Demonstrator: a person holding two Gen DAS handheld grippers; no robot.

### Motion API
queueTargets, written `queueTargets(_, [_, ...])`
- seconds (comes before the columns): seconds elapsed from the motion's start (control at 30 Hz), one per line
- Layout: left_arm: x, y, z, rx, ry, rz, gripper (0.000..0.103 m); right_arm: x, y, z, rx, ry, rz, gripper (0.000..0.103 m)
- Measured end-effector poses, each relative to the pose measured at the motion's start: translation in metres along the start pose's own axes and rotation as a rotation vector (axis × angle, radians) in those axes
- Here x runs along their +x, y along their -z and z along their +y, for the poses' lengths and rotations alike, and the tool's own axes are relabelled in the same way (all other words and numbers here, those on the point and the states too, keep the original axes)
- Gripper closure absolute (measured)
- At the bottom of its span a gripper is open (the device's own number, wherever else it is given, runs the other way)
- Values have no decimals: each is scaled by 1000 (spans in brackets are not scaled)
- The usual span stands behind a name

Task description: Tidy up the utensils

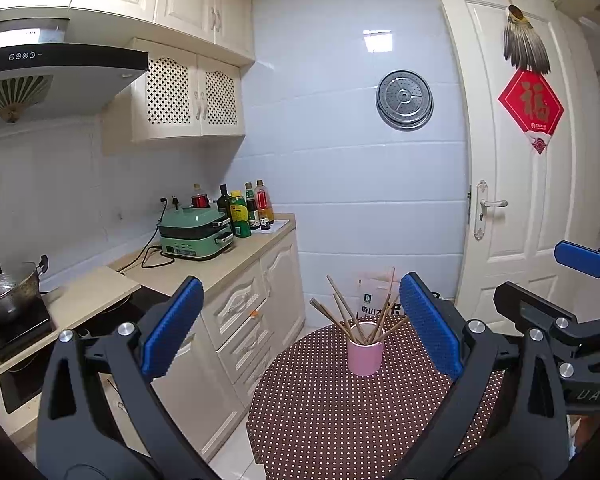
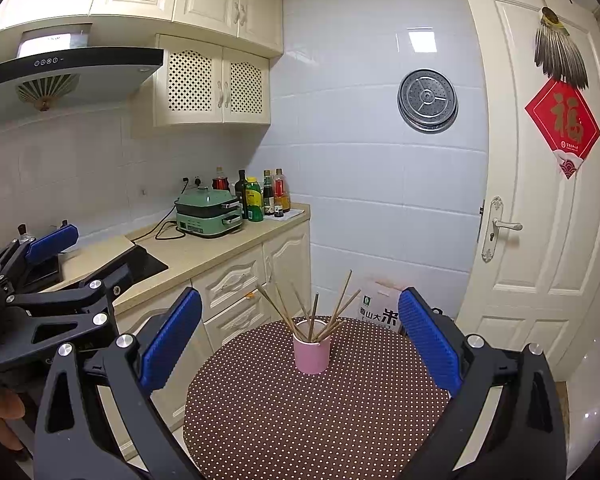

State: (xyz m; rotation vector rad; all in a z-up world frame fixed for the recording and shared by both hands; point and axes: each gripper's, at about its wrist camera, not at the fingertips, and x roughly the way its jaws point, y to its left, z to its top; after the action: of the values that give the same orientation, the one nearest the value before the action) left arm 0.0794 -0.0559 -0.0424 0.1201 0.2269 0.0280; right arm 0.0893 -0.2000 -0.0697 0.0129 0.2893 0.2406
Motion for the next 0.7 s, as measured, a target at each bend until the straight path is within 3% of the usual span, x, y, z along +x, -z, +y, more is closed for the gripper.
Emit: queueTargets(0.7, [-1,2,3,-6,2,14,7,1,1,2,2,2,5,8])
